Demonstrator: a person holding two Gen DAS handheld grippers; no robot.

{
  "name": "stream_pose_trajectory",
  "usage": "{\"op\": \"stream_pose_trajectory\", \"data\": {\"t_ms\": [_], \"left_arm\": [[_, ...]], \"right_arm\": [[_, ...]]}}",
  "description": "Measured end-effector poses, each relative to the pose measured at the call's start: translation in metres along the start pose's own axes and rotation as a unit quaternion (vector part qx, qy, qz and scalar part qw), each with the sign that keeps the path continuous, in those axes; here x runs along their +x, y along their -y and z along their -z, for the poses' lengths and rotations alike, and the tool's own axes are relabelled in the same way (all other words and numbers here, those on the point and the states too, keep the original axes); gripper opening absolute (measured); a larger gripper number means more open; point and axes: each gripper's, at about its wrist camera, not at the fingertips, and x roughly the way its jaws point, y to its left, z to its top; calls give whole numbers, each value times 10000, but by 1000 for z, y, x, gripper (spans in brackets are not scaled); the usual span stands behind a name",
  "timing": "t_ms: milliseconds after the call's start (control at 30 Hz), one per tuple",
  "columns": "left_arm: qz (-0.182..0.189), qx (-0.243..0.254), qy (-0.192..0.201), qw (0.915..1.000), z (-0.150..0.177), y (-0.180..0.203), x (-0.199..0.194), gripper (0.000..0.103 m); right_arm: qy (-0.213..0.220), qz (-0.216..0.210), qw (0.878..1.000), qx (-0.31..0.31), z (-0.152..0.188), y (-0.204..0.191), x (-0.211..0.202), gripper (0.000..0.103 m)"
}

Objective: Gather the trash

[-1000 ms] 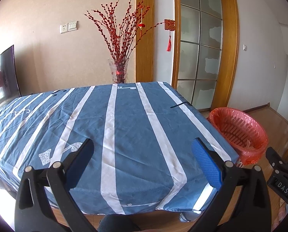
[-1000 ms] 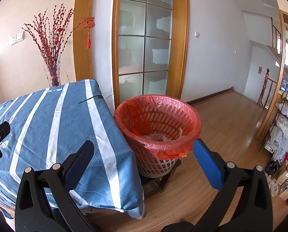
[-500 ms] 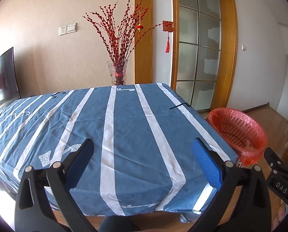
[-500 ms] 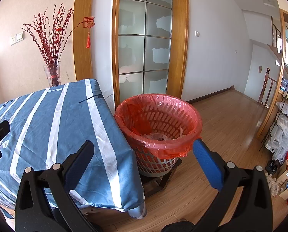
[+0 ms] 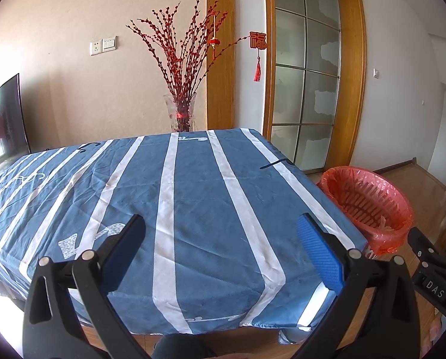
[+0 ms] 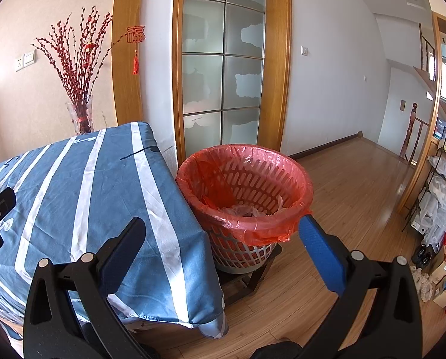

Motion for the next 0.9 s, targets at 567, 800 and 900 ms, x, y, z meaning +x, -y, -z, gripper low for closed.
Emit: {"op": "stream_pose_trajectory", "data": {"t_ms": [567,800,900], "left_arm": [[24,38,-19,10000,0,0,3,99],[12,42,-25,10000,0,-1,4,99],[18,51,-22,10000,0,-1,4,99]], "right_arm": [[-27,20,10000,39,2,0,3,101],[-35,23,10000,49,2,1,3,101],[-38,21,10000,49,2,1,3,101]]}}
